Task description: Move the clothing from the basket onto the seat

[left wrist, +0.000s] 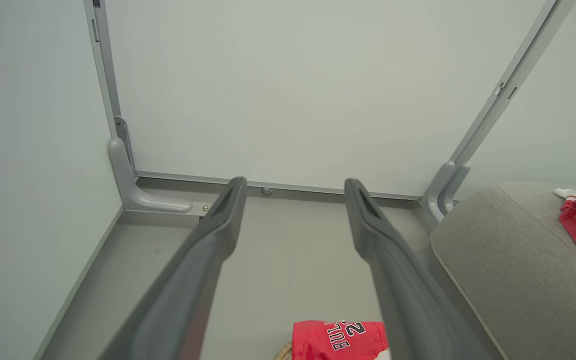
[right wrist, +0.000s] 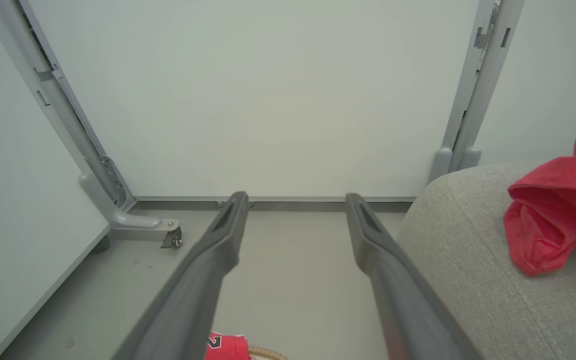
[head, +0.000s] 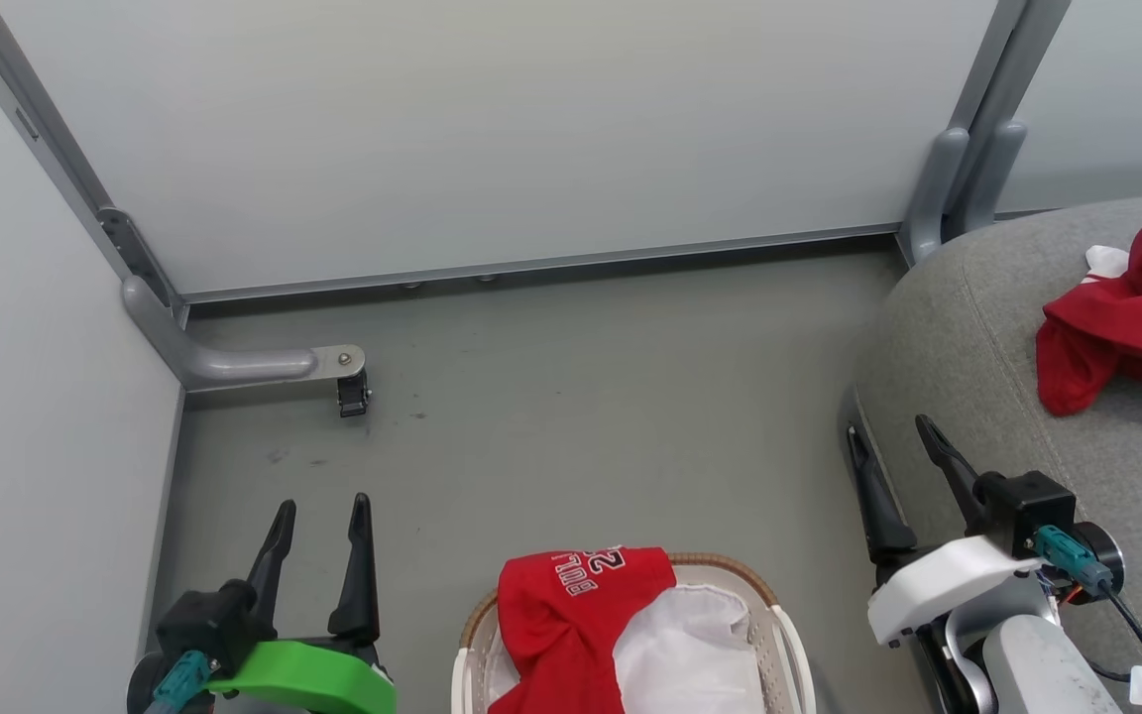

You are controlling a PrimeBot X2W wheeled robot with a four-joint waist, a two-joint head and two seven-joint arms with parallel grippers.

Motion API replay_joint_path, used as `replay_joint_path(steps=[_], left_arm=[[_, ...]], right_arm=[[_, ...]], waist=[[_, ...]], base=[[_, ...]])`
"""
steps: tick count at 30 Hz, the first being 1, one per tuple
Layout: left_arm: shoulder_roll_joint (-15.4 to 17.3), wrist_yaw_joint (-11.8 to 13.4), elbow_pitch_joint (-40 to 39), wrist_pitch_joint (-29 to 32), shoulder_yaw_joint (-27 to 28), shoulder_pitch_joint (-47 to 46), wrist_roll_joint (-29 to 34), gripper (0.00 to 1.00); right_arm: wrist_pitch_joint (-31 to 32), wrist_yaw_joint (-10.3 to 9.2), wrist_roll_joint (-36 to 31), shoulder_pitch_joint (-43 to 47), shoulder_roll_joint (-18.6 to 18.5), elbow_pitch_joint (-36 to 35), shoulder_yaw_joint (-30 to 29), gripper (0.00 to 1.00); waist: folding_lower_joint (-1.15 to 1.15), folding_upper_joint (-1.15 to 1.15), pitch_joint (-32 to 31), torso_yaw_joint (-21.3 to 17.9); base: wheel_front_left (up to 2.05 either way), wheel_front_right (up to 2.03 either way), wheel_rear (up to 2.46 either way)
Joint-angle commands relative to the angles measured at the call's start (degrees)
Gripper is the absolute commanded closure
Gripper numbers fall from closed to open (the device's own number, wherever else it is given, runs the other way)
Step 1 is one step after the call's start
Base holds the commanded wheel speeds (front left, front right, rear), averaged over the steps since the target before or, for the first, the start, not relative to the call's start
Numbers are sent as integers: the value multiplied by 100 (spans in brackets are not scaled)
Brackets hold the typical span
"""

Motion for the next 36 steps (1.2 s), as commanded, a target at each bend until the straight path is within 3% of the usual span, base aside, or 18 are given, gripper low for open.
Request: replay_joint_path(steps=[1,10,22,36], left_arm=[[4,-19,13,-3,-24,-14,63,0],[5,-21,384,-3,-678,-552,301,0],[13,-23,2571,40,-2386,-2195,214,0],[17,126,4563,155,-3150,-3415,-30,0]], right_arm=[[-30,-7,37,-56,-24,-36,-14,0],[-30,-6,-84,-282,-24,-190,-176,0],[-30,-6,-347,-915,-22,-574,-379,0],[-30,-6,-32,-1618,-19,-871,95,0]], waist=[[0,0,68,-29],[0,0,481,-123],[0,0,1863,-529],[0,0,3287,-1351]], base=[[0,0,0],[0,0,0],[0,0,0],[0,0,0]])
